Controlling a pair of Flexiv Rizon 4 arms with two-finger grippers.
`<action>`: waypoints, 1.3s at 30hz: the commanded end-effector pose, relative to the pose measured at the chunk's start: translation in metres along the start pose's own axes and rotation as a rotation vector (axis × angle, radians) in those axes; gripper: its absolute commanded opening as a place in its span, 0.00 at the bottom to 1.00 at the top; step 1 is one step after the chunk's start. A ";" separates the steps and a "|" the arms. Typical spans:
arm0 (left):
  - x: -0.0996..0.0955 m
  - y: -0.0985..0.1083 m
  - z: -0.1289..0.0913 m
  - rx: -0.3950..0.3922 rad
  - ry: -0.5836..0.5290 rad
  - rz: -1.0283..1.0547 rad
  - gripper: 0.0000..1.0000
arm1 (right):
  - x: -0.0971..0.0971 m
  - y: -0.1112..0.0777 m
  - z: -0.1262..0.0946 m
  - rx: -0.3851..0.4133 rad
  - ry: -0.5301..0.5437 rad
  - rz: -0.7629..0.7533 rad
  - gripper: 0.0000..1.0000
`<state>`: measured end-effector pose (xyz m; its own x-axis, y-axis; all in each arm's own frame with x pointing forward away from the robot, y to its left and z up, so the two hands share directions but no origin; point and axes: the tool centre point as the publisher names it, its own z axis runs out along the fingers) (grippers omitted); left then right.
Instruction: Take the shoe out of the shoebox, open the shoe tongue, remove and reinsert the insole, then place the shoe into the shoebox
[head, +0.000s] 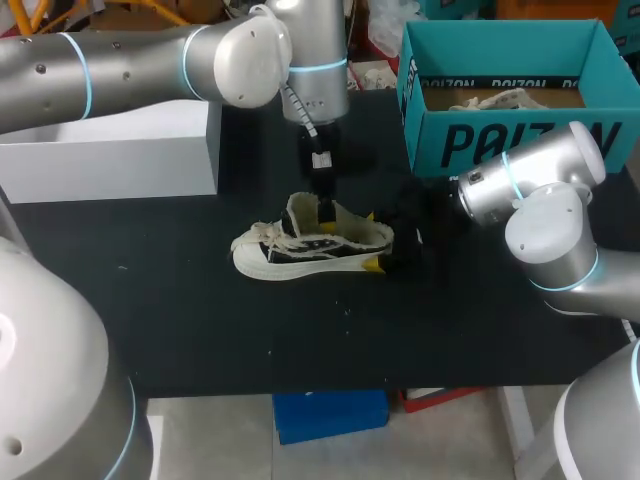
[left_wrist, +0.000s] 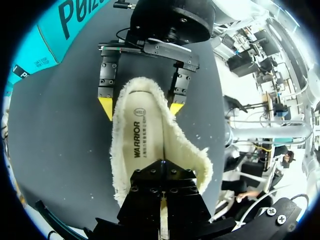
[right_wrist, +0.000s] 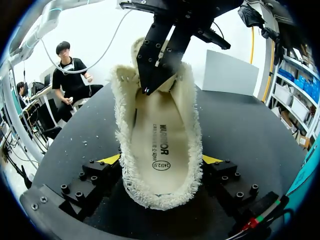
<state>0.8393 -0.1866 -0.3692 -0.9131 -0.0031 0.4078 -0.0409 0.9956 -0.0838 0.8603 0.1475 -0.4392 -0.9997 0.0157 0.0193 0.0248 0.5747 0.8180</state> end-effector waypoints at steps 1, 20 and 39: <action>-0.001 0.002 0.010 0.005 0.009 -0.001 0.00 | -0.001 -0.002 0.002 0.001 0.000 0.001 0.00; 0.006 0.005 0.038 0.013 0.033 -0.026 0.00 | -0.001 -0.002 0.002 0.001 0.000 0.001 0.00; 0.005 0.004 0.057 0.009 0.035 -0.048 0.00 | -0.001 -0.002 0.002 0.001 0.000 0.001 0.00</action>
<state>0.8154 -0.1850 -0.4097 -0.8952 -0.0468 0.4431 -0.0884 0.9934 -0.0735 0.8600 0.1475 -0.4395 -0.9997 0.0151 0.0191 0.0243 0.5749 0.8179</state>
